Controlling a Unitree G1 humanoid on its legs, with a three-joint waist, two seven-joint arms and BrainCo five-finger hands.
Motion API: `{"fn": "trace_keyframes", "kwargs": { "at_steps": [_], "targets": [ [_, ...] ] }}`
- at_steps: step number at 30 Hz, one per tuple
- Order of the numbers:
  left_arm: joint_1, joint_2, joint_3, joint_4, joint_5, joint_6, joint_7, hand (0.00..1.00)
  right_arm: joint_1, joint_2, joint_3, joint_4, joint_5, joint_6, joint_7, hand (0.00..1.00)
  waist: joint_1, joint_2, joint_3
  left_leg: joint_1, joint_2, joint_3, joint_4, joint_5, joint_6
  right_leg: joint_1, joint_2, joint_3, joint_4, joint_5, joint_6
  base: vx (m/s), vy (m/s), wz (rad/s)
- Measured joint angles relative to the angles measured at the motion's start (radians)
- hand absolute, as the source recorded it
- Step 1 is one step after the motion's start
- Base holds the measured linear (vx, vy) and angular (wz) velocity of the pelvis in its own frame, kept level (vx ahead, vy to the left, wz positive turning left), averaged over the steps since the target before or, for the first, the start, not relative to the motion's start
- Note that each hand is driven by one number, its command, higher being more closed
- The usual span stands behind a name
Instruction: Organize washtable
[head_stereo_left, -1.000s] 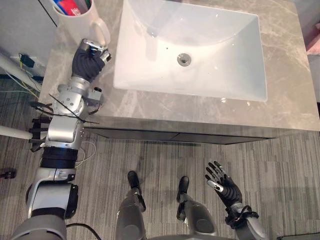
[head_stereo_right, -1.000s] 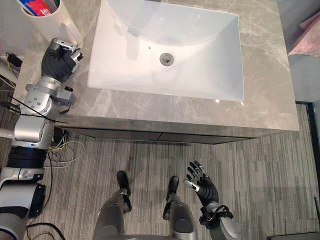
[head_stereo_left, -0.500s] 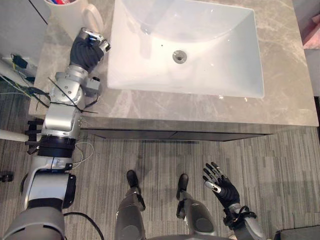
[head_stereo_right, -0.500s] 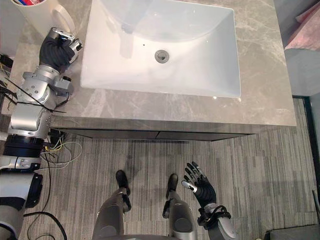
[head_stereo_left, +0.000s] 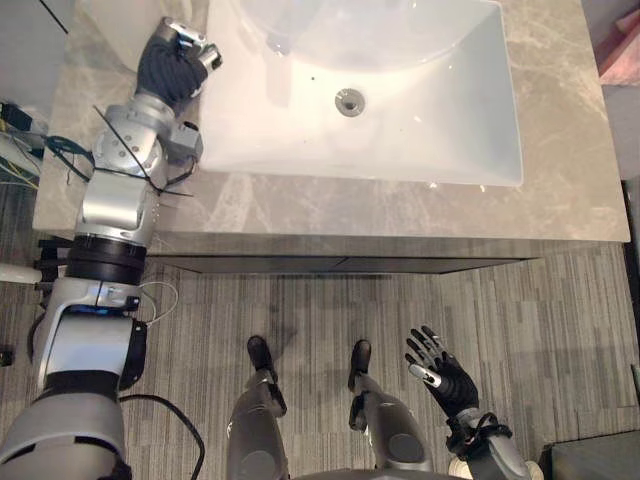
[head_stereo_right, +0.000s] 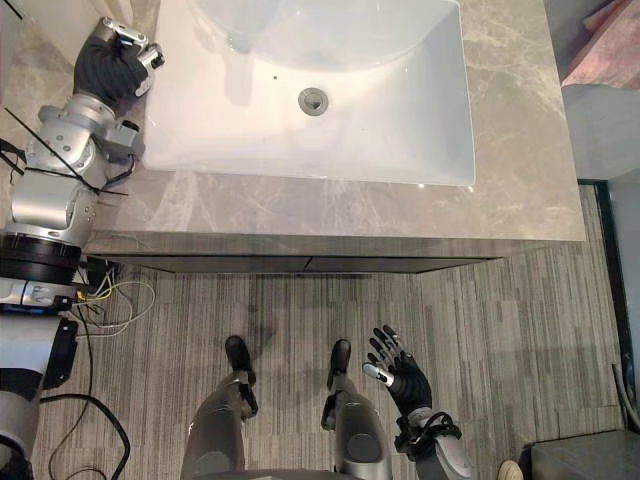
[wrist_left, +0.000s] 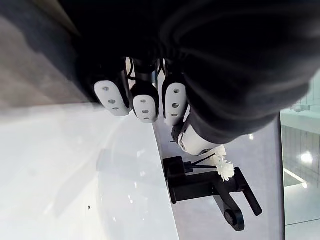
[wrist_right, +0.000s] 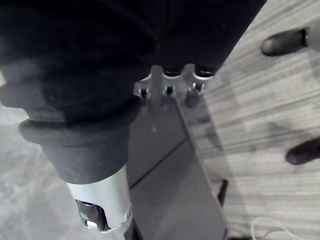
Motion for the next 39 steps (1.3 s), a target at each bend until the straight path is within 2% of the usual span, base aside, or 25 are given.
{"fn": "trace_keyframes", "kwargs": {
  "at_steps": [7, 12, 17, 19, 22, 29, 39],
  "targets": [
    [0.009, 0.0, -0.042, -0.019, 0.001, 0.003, -0.005, 1.0, -0.005, -0.009, 0.032, 0.0, 0.0, 0.0, 0.0, 0.0, -0.004, 0.0, 0.0, -0.001, 0.0, -0.015, 0.02, -0.009, 0.001, 0.018, -0.001, -0.012, 0.0, 0.0, 0.0, -0.01, 0.008, 0.05],
    [0.196, -0.018, -0.04, -0.222, -0.005, 0.003, -0.027, 1.0, -0.034, -0.008, 0.032, 0.001, 0.002, -0.001, 0.0, 0.0, 0.015, 0.008, -0.002, 0.035, -0.009, -0.025, 0.009, -0.008, 0.002, 0.055, -0.005, -0.025, -0.003, -0.004, 0.001, -0.01, 0.015, 0.08],
    [0.359, -0.037, -0.028, -0.306, -0.045, 0.003, -0.053, 1.0, -0.032, -0.012, 0.025, 0.002, 0.012, -0.002, 0.003, 0.0, 0.03, 0.061, -0.038, 0.073, -0.036, -0.051, -0.05, 0.019, 0.005, 0.092, -0.017, -0.065, -0.002, -0.022, 0.004, 0.02, 0.014, 0.23],
    [0.416, -0.037, 0.001, -0.307, -0.057, 0.005, -0.071, 1.0, -0.032, -0.019, 0.019, 0.004, 0.012, -0.002, 0.008, 0.0, 0.05, 0.086, -0.061, 0.114, -0.046, -0.054, -0.09, 0.035, 0.005, 0.117, -0.021, -0.073, -0.002, -0.028, 0.009, 0.04, 0.006, 0.11],
    [0.436, -0.035, 0.034, -0.312, -0.058, 0.005, -0.074, 1.0, -0.03, -0.026, 0.013, 0.029, 0.011, -0.001, 0.01, 0.0, 0.054, 0.1, -0.105, 0.143, -0.056, -0.079, -0.136, 0.058, 0.001, 0.144, -0.021, -0.102, -0.001, -0.043, 0.013, 0.04, -0.001, 0.25],
    [0.441, -0.011, 0.048, -0.309, -0.055, 0.004, -0.074, 1.0, -0.028, -0.026, 0.02, 0.045, 0.011, -0.001, 0.021, 0.0, 0.052, 0.1, -0.164, 0.188, -0.068, -0.09, -0.215, 0.095, -0.001, 0.161, -0.022, -0.114, 0.0, -0.054, 0.01, 0.0, 0.004, 0.07],
    [0.425, -0.011, 0.044, -0.132, -0.016, 0.008, -0.07, 1.0, -0.028, -0.026, 0.041, 0.106, 0.008, 0.001, 0.027, 0.0, 0.043, 0.079, -0.212, 0.207, -0.067, -0.062, -0.239, 0.1, -0.004, 0.155, -0.021, -0.074, -0.007, -0.051, 0.015, 0.01, 0.015, -0.07]
  ]
}}
